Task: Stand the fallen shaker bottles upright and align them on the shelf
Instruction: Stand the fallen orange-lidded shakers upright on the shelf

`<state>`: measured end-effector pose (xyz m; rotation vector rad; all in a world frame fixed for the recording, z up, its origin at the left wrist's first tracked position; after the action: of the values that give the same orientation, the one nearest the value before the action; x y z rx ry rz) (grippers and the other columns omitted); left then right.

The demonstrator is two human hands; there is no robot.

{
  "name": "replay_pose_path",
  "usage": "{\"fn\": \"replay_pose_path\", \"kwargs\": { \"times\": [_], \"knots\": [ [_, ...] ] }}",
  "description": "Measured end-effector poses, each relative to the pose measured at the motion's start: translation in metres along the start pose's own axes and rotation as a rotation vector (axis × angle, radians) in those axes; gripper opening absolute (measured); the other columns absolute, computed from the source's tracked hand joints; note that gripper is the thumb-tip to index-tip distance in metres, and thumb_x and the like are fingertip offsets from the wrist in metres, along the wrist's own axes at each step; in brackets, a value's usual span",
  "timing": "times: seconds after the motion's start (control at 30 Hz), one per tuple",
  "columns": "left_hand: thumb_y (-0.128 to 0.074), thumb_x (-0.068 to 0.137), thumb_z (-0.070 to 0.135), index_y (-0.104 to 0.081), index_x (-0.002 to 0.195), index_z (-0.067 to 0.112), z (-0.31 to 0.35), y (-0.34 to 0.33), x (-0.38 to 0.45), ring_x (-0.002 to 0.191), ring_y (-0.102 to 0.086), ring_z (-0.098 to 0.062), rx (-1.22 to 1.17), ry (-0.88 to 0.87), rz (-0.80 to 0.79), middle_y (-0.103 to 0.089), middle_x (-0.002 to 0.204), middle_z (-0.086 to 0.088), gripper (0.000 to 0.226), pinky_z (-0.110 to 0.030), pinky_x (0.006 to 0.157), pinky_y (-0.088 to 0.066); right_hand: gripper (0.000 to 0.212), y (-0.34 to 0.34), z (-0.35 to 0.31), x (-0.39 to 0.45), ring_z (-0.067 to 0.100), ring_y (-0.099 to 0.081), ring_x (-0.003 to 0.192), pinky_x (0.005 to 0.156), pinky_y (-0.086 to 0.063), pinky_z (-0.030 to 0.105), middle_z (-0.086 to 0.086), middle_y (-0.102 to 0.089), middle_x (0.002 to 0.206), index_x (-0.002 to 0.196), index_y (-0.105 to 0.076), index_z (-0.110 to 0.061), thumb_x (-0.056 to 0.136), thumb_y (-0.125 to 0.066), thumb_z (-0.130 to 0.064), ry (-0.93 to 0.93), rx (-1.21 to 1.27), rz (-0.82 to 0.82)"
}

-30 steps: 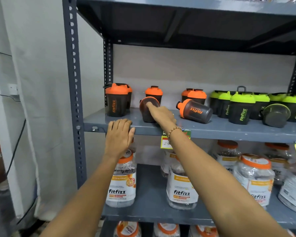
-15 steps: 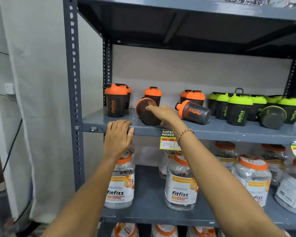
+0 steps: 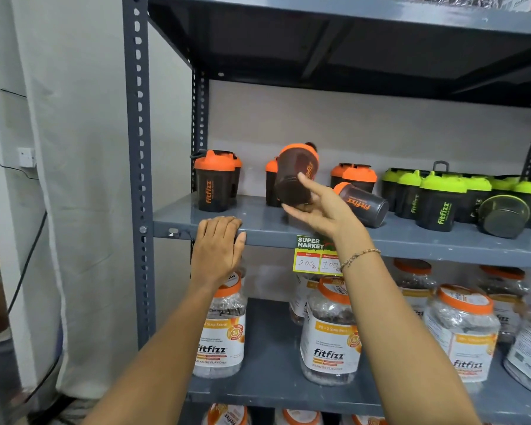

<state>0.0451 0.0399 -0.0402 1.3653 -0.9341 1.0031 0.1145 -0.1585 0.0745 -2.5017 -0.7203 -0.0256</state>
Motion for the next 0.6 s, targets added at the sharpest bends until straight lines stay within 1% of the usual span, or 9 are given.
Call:
{"fn": "replay_pose_path", "kwargs": {
  "times": [0.07, 0.1, 0.17, 0.23, 0.27, 0.37, 0.47, 0.53, 0.6],
  "knots": [
    [-0.04, 0.095, 0.037, -0.062, 0.11, 0.012, -0.001, -0.003, 0.0, 0.1, -0.06, -0.023, 0.005, -0.008, 0.014, -0.067, 0.107, -0.006, 0.036, -0.034, 0.097, -0.033, 0.037, -0.001, -0.001, 0.005, 0.027, -0.062, 0.106, 0.091, -0.054, 0.04, 0.017, -0.063, 0.11, 0.107, -0.055, -0.005, 0.077, -0.076, -0.013, 0.038, -0.153, 0.004],
    [-0.04, 0.095, 0.036, -0.061, 0.111, 0.012, -0.002, -0.004, 0.0, 0.1, -0.059, -0.023, 0.007, -0.015, 0.022, -0.066, 0.107, -0.006, 0.035, -0.034, 0.097, -0.033, 0.037, -0.002, -0.001, 0.007, 0.021, -0.065, 0.098, 0.086, -0.056, 0.033, 0.013, -0.065, 0.106, 0.106, -0.057, -0.004, 0.076, -0.077, -0.012, 0.059, -0.267, 0.032],
    [-0.041, 0.095, 0.036, -0.06, 0.111, 0.012, -0.003, -0.007, -0.001, 0.101, -0.058, -0.023, 0.013, -0.025, 0.033, -0.066, 0.108, -0.007, 0.034, -0.034, 0.097, -0.032, 0.037, -0.003, -0.001, 0.014, 0.012, -0.065, 0.071, 0.07, -0.054, 0.023, 0.005, -0.07, 0.084, 0.102, -0.062, -0.002, 0.071, -0.08, -0.011, 0.09, -0.478, 0.12],
    [-0.042, 0.094, 0.036, -0.059, 0.112, 0.013, -0.004, -0.009, -0.001, 0.101, -0.057, -0.022, 0.026, -0.026, 0.048, -0.066, 0.108, -0.007, 0.034, -0.035, 0.097, -0.033, 0.026, -0.005, 0.003, 0.021, 0.014, -0.059, 0.064, 0.068, -0.049, 0.026, -0.006, -0.068, 0.057, 0.086, -0.065, -0.007, 0.067, -0.083, -0.012, 0.101, -0.684, 0.19],
    [-0.042, 0.094, 0.035, -0.059, 0.112, 0.013, -0.004, -0.01, -0.001, 0.101, -0.056, -0.022, 0.032, -0.026, 0.057, -0.066, 0.108, -0.007, 0.033, -0.035, 0.097, -0.033, 0.026, -0.005, 0.006, 0.026, 0.018, -0.06, 0.07, 0.071, -0.048, 0.028, -0.006, -0.069, 0.058, 0.083, -0.065, -0.008, 0.065, -0.084, -0.011, 0.099, -0.76, 0.204],
    [-0.041, 0.094, 0.035, -0.058, 0.111, 0.013, -0.004, -0.011, -0.002, 0.1, -0.055, -0.022, 0.039, -0.033, 0.077, -0.066, 0.107, -0.008, 0.033, -0.036, 0.096, -0.033, 0.04, -0.012, 0.016, 0.041, 0.028, -0.064, 0.098, 0.084, -0.051, 0.033, 0.011, -0.072, 0.099, 0.095, -0.067, -0.003, 0.06, -0.086, -0.006, 0.101, -0.88, 0.245],
    [-0.04, 0.094, 0.035, -0.059, 0.111, 0.012, -0.004, -0.011, -0.002, 0.1, -0.055, -0.023, 0.044, -0.041, 0.08, -0.065, 0.106, -0.008, 0.034, -0.036, 0.095, -0.033, 0.057, -0.018, 0.026, 0.053, 0.032, -0.061, 0.106, 0.095, -0.051, 0.04, 0.016, -0.067, 0.111, 0.108, -0.062, 0.0, 0.057, -0.087, -0.008, 0.07, -0.99, 0.269],
    [-0.04, 0.094, 0.035, -0.058, 0.111, 0.013, -0.003, -0.01, -0.001, 0.099, -0.056, -0.023, 0.044, -0.043, 0.086, -0.066, 0.106, -0.008, 0.033, -0.036, 0.096, -0.033, 0.058, -0.02, 0.029, 0.057, 0.031, -0.061, 0.103, 0.09, -0.053, 0.039, 0.015, -0.067, 0.109, 0.107, -0.061, -0.002, 0.057, -0.087, -0.011, 0.067, -1.036, 0.282],
    [-0.039, 0.094, 0.034, -0.057, 0.111, 0.013, -0.003, -0.011, -0.002, 0.099, -0.057, -0.023, 0.041, -0.048, 0.096, -0.066, 0.105, -0.008, 0.032, -0.036, 0.095, -0.033, 0.053, -0.023, 0.031, 0.057, 0.028, -0.062, 0.096, 0.075, -0.052, 0.033, 0.013, -0.067, 0.103, 0.101, -0.06, -0.003, 0.057, -0.088, -0.016, 0.082, -1.076, 0.297]
  ]
}}
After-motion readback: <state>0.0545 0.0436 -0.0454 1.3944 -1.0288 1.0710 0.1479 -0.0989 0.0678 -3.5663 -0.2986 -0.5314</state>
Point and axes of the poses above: each hand's wrist, its own x-axis towards the middle knuckle, its own y-axis out of the back of the hand, z = x × y, the point moved 1 cm from there along x, towards the middle knuckle
